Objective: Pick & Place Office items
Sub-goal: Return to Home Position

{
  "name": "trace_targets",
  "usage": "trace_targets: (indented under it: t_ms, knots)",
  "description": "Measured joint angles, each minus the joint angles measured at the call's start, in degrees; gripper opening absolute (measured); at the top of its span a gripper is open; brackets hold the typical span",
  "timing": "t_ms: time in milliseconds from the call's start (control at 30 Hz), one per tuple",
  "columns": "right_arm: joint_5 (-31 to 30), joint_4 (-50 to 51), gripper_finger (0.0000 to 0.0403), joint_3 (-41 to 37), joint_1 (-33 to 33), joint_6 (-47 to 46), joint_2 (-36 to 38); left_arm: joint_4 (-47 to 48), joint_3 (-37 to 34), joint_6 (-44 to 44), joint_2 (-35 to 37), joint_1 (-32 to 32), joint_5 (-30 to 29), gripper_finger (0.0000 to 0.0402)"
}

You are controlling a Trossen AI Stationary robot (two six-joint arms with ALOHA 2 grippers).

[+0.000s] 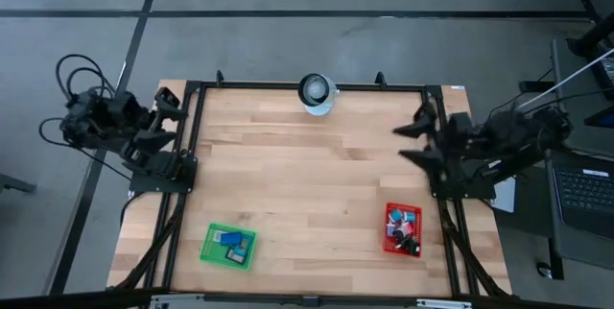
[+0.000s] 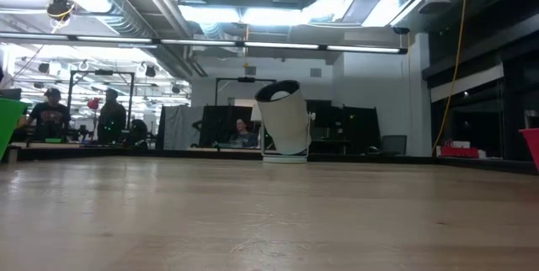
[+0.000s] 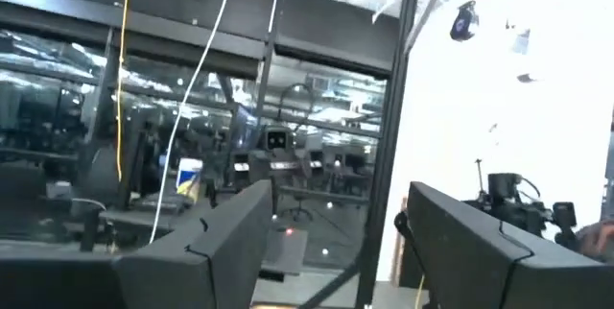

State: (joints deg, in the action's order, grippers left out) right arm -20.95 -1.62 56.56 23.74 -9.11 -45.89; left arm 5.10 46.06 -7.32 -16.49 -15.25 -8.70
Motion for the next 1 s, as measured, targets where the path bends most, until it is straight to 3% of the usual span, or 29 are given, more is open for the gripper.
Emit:
trace_targets:
  t_ms: [167, 433, 567, 767, 1000]
  knots:
    - [-3.02, -0.43, 0.0247, -8.19, 3.01, 3.68, 8.63, 4.39, -2.05, 1.55, 4.67, 0.00, 0.96, 0.0239]
    - [-9.12, -13.61, 0.0247, -30.53, 6.72, 5.35, 24.60, 0.64, -14.95, -0.52, 16.48, 0.00, 2.40, 0.0239]
    - [-9.73, -14.04, 0.0247, -34.50, 7.56, 6.68, 28.91, 3.59, -15.88, -2.58, 16.04, -0.01, 1.86, 0.0239]
    - [-10.98, -6.07, 0.0247, -35.86, 8.10, 6.20, 34.26, 4.96, -17.82, -3.73, 16.41, -0.09, 2.40, 0.0239]
    - [-10.10, -7.54, 0.0247, -42.24, 8.14, 2.58, 40.01, -5.71, -27.53, -7.26, 16.44, -0.09, 3.47, 0.0239]
